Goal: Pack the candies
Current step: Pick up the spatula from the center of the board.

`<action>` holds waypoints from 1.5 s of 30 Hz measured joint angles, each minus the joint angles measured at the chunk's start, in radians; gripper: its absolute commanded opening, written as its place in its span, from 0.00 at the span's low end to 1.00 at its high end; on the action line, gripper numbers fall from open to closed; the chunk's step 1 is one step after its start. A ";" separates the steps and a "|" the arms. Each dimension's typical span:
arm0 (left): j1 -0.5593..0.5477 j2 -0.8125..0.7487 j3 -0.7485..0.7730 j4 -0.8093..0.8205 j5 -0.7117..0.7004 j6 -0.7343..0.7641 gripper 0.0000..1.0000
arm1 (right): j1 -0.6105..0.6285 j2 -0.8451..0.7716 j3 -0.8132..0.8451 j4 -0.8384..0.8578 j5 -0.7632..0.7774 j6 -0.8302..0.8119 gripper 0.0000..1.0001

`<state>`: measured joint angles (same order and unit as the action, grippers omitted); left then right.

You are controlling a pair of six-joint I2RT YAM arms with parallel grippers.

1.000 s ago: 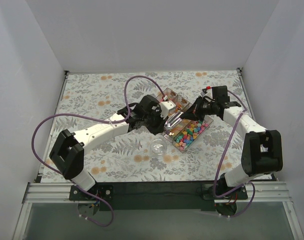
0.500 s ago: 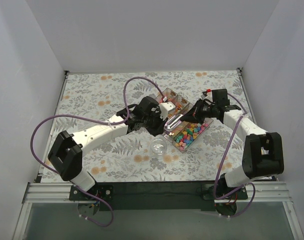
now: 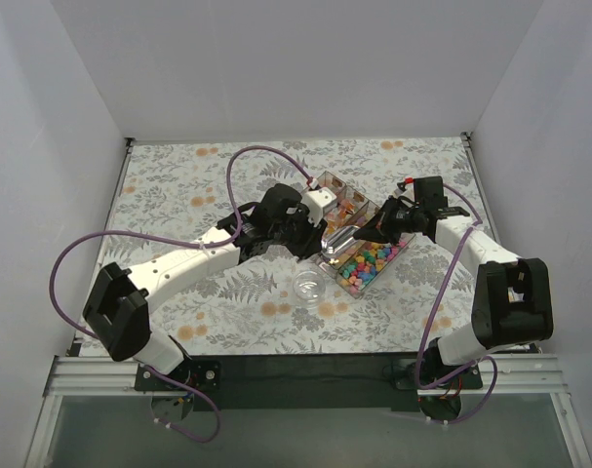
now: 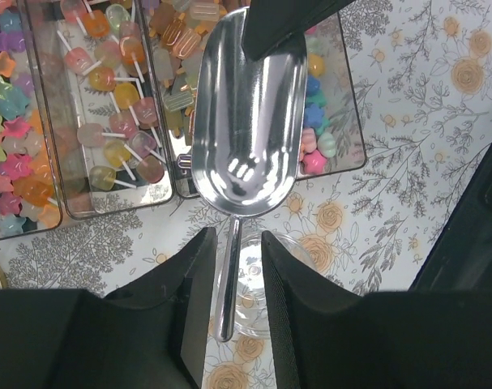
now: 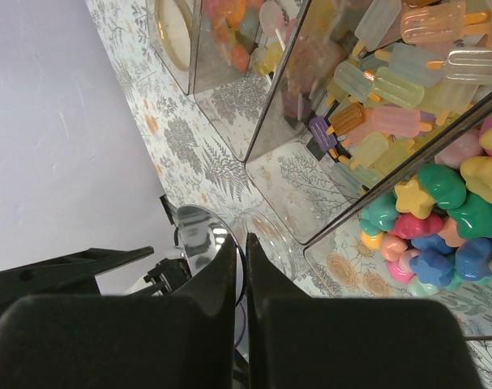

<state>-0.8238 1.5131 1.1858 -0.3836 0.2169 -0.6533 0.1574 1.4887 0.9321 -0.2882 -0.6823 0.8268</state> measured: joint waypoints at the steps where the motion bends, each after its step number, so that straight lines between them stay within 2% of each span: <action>1: 0.000 -0.002 0.000 0.004 0.000 0.000 0.28 | 0.000 0.000 0.000 0.000 0.002 0.000 0.01; 6: 0.000 -0.003 0.000 -0.001 0.004 0.003 0.33 | 0.000 0.000 0.000 0.000 0.003 0.000 0.01; 17: 0.000 0.002 0.000 -0.065 0.010 0.027 0.29 | -0.007 0.000 0.000 0.000 0.003 0.000 0.01; 26: 0.001 0.023 0.000 -0.072 0.037 0.028 0.30 | -0.006 0.000 0.000 0.000 0.002 -0.013 0.01; 31: 0.002 0.037 0.000 -0.064 0.037 0.028 0.34 | -0.006 0.000 0.000 0.000 0.002 -0.013 0.01; 34: 0.002 0.041 0.000 -0.062 0.036 0.028 0.33 | -0.007 0.000 0.000 0.000 0.002 -0.013 0.01; 37: 0.002 0.045 0.000 -0.057 0.036 0.027 0.27 | -0.007 0.000 0.000 0.000 -0.001 -0.012 0.01; 45: 0.002 0.050 -0.008 -0.042 0.037 0.029 0.28 | -0.007 0.000 0.000 0.000 -0.005 -0.011 0.01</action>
<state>-0.8219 1.5635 1.1778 -0.4259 0.2543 -0.6247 0.1505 1.4887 0.9321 -0.2882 -0.6872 0.8154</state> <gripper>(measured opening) 0.269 0.041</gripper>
